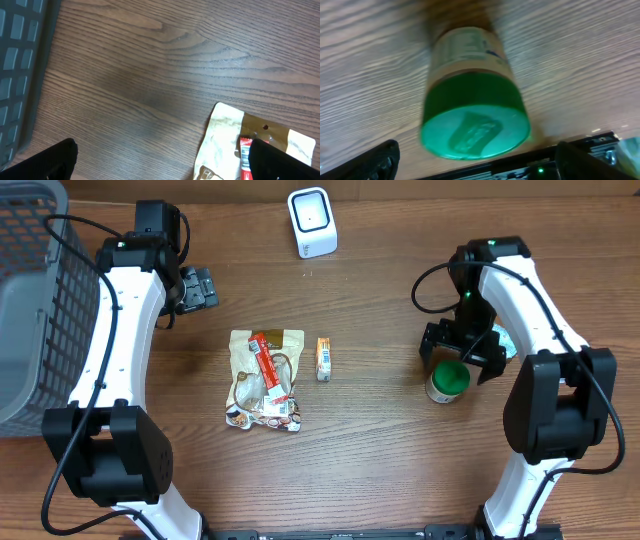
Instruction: Scan the item barcode
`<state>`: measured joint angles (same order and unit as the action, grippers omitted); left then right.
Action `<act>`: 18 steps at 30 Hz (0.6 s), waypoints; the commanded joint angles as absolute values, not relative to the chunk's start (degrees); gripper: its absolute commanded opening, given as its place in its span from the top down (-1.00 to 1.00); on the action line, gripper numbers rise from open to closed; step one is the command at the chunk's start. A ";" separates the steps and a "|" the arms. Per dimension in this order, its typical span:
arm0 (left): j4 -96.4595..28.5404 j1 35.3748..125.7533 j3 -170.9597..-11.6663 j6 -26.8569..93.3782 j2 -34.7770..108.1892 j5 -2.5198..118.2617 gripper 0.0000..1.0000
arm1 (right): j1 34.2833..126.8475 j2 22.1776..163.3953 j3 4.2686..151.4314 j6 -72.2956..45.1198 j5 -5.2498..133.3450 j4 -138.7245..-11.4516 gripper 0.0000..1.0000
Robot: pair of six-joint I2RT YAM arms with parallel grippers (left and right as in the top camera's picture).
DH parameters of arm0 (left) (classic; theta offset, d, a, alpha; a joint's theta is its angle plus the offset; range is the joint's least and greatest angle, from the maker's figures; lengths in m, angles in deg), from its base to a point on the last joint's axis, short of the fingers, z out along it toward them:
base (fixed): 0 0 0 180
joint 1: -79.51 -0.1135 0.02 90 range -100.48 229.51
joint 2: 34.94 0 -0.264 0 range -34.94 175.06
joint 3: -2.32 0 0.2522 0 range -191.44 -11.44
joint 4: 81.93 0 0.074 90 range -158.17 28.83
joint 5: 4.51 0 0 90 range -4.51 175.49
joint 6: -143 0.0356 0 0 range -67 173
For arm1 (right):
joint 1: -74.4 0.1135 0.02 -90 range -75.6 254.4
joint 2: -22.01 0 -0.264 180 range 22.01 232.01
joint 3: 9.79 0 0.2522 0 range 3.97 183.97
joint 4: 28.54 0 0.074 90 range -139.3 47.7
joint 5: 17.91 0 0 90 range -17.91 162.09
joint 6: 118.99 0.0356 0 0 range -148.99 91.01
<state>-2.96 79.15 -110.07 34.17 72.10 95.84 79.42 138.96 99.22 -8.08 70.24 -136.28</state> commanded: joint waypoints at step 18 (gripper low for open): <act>-2.85 79.55 -110.96 35.46 71.10 96.40 -0.99 | 79.66 137.74 93.99 -8.47 67.21 -128.19 -0.59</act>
<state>-2.98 79.15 -110.04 34.17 72.10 95.84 79.42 138.96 94.36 -8.25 70.35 -129.15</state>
